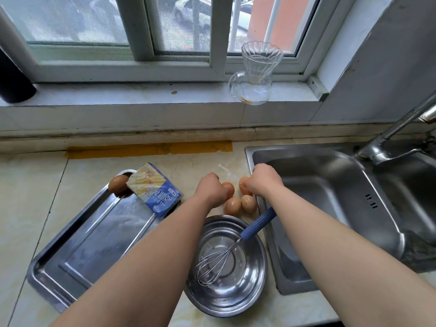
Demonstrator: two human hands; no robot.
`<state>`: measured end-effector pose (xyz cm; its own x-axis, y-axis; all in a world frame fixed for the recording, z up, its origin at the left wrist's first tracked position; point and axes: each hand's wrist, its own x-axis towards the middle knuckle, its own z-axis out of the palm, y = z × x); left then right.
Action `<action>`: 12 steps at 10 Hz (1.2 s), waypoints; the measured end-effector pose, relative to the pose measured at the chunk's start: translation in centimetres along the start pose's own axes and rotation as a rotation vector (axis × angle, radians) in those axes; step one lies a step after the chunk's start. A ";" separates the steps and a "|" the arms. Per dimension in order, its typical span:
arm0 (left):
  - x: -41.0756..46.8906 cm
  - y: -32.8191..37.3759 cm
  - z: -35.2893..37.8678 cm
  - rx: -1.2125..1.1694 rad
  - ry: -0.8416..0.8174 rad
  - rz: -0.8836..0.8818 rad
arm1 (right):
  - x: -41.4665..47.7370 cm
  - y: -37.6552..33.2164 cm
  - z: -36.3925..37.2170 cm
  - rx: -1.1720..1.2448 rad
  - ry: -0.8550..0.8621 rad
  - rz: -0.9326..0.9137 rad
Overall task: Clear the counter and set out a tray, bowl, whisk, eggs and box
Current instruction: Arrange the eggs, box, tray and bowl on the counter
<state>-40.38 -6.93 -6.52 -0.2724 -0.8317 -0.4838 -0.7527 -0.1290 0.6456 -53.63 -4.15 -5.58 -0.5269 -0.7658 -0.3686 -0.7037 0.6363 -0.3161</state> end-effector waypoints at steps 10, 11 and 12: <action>-2.3 -10.0 -12.6 -0.183 0.355 -0.301 | -3.7 -12.7 4.9 0.167 -0.172 -0.226; -1.2 -12.1 -11.8 -0.211 0.302 -0.293 | -3.8 -14.0 6.6 0.152 -0.249 -0.267; -0.7 -12.4 -11.5 -0.204 0.223 -0.276 | -3.7 -14.6 8.0 0.175 -0.272 -0.276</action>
<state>-23.96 -10.94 -7.42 0.0767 -0.8448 -0.5295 -0.6392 -0.4493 0.6242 -37.57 -9.88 -6.55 -0.1682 -0.8724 -0.4589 -0.6968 0.4346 -0.5707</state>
